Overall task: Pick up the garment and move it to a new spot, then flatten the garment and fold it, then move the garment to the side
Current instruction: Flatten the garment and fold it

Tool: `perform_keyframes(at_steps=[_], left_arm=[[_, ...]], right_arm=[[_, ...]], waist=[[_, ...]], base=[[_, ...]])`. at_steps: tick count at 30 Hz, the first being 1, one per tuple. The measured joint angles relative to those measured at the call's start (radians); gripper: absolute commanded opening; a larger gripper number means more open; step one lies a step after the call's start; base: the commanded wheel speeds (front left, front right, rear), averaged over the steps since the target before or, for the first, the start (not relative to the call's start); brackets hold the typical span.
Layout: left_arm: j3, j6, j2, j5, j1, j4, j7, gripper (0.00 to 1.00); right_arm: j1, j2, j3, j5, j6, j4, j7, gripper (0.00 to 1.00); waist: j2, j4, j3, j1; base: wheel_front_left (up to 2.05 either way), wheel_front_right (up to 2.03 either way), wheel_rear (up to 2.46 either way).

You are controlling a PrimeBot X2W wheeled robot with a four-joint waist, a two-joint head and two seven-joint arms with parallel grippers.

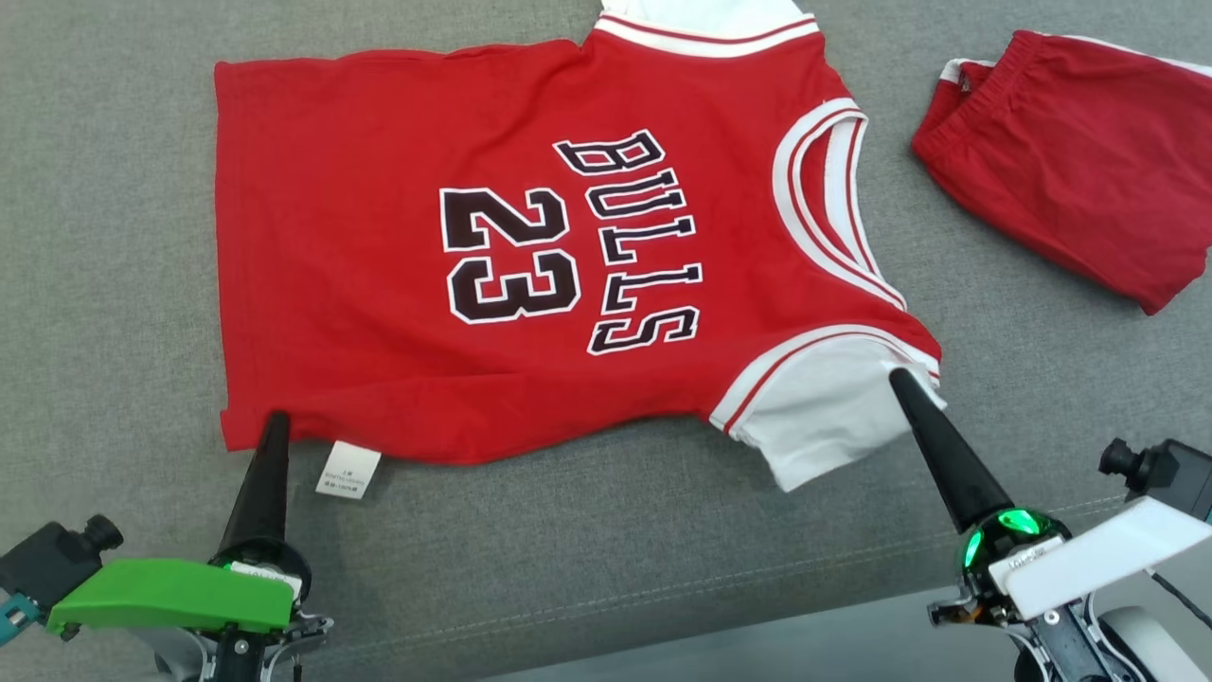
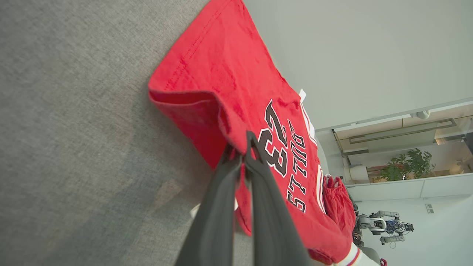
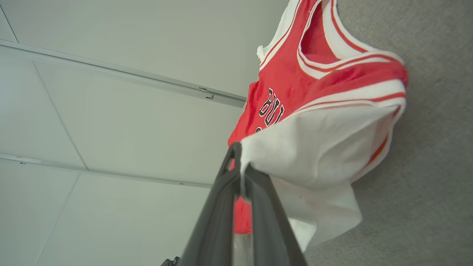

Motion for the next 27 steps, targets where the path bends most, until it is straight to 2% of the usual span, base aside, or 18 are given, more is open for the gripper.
perform_keyframes(at_steps=[4,7,13,27], left_arm=[[-0.007,0.0,0.012,0.005,-0.039,-0.005,0.027,0.0],[-0.007,0.001,0.024,0.006,-0.046,-0.006,0.037,0.0],[-0.007,0.01,0.053,0.007,-0.07,-0.007,0.076,0.0],[-0.005,0.023,0.108,-0.003,-0.163,0.048,0.202,0.0]], right_arm=[[-0.054,0.008,-0.017,0.003,-0.031,0.021,0.004,0.0],[-0.077,0.011,-0.021,0.014,-0.042,0.03,0.013,0.0],[-0.135,0.034,-0.027,0.049,-0.092,0.07,0.036,0.0],[-0.245,0.054,-0.052,0.083,-0.137,0.153,0.071,0.0]], waist=[[0.0,0.009,0.019,0.0],[0.0,0.017,0.022,0.0],[0.0,0.03,0.022,0.0],[0.0,0.029,0.021,0.0]], base=[[0.0,0.0,0.0],[0.0,0.0,0.0],[0.0,0.0,0.0],[0.0,0.0,0.0]])
